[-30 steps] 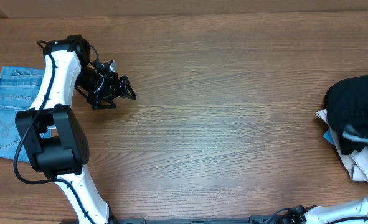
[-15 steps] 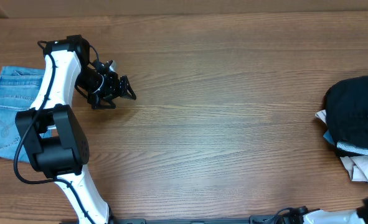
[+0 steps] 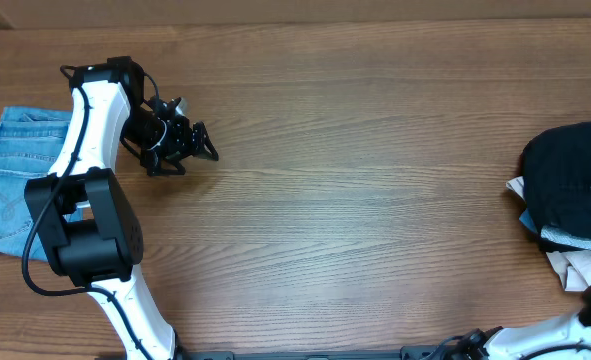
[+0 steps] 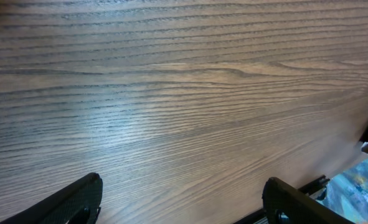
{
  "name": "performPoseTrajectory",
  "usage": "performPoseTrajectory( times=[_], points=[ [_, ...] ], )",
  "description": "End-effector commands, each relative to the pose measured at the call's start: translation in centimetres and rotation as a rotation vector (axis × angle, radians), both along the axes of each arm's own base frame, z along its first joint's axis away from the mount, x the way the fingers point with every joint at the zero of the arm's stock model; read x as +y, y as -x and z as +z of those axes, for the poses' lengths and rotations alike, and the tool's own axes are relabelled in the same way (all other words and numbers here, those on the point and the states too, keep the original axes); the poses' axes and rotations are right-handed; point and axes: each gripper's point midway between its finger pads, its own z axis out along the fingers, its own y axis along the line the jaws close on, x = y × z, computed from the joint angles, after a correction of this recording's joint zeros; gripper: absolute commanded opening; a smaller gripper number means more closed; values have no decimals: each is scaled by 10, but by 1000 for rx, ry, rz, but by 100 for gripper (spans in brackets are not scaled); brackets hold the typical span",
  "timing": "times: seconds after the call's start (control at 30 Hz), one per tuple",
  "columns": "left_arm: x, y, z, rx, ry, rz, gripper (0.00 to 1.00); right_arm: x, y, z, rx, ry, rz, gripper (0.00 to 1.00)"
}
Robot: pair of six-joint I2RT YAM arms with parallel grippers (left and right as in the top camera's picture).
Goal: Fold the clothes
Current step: 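Release the bundle and withdraw the right gripper from the stack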
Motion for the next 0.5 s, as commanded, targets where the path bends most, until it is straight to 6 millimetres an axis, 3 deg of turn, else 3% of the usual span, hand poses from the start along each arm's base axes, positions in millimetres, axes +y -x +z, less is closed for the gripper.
performPoseTrajectory(
  times=[0.0, 0.13, 0.3, 0.4, 0.47],
  points=[
    [3, -3, 0, -13, -5, -14, 85, -28, 8, -55, 76, -70, -43, 22],
    [4, -1, -1, -4, -12, -15, 85, -62, 35, -115, 135, -179, -131, 22],
    [5, 1, -1, 2, -21, -17, 85, -81, 64, -164, 184, -286, -207, 27],
    [5, 1, -1, 3, -21, -17, 85, -82, 73, -180, 217, -317, -223, 32],
    [5, 1, -1, 3, -21, -17, 85, -81, 67, -173, 171, -335, -214, 33]
  ],
)
